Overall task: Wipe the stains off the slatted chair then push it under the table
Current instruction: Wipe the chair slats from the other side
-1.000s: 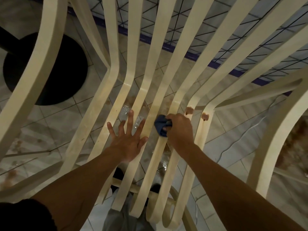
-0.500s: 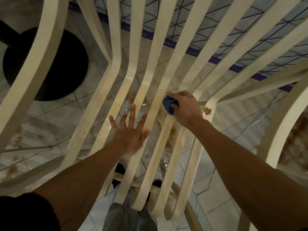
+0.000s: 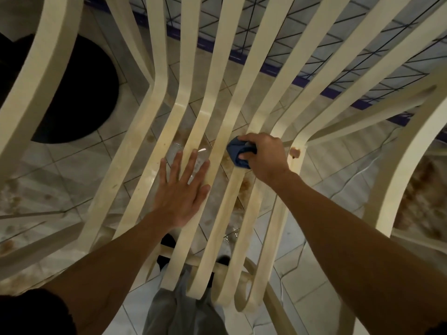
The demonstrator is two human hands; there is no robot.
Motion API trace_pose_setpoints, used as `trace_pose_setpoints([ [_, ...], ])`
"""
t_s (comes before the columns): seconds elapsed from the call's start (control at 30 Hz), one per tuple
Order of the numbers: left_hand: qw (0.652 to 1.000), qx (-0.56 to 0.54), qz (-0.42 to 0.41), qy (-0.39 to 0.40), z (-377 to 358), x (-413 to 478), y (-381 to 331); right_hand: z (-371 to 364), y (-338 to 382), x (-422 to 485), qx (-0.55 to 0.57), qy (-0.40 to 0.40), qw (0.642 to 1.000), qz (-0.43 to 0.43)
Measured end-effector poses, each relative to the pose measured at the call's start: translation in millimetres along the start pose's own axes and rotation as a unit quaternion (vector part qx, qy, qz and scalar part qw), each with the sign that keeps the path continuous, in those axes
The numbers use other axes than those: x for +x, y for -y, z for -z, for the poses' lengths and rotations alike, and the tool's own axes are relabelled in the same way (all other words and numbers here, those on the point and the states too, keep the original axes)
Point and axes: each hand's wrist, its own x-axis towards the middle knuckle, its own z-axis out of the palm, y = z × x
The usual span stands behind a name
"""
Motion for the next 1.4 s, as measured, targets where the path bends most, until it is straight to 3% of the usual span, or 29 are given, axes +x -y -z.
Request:
trace_pose_setpoints([
  [0.27,1.0,0.002,-0.018,0.011,3.4,0.3,2.1,-14.8,1.1,-33.2,-0.029,0.058,0.997,0.053],
  [0.47,0.999,-0.027,-0.021,0.031,4.4,1.5,3.6,-13.5,-4.0,3.8,-0.046,-0.033,0.998,-0.013],
  [0.73,0.998,-0.036,-0.02,0.045,8.2,-0.7,2.1,-28.2,8.0,-69.6,0.012,0.028,0.999,0.041],
  [1.0,0.998,-0.047,-0.026,0.044,5.4,1.9,5.0,-28.8,-0.7,-37.9,0.021,-0.046,0.998,-0.022],
  [1.27,0.998,-0.044,-0.03,0.014,-1.6,1.1,4.3,-44.4,9.7,-99.0,0.044,0.026,0.999,-0.004],
  [1.4,0.998,-0.041,-0.026,0.028,-0.8,2.5,3.2,-36.5,5.9,-82.4,0.0,0.012,1.0,0.005],
])
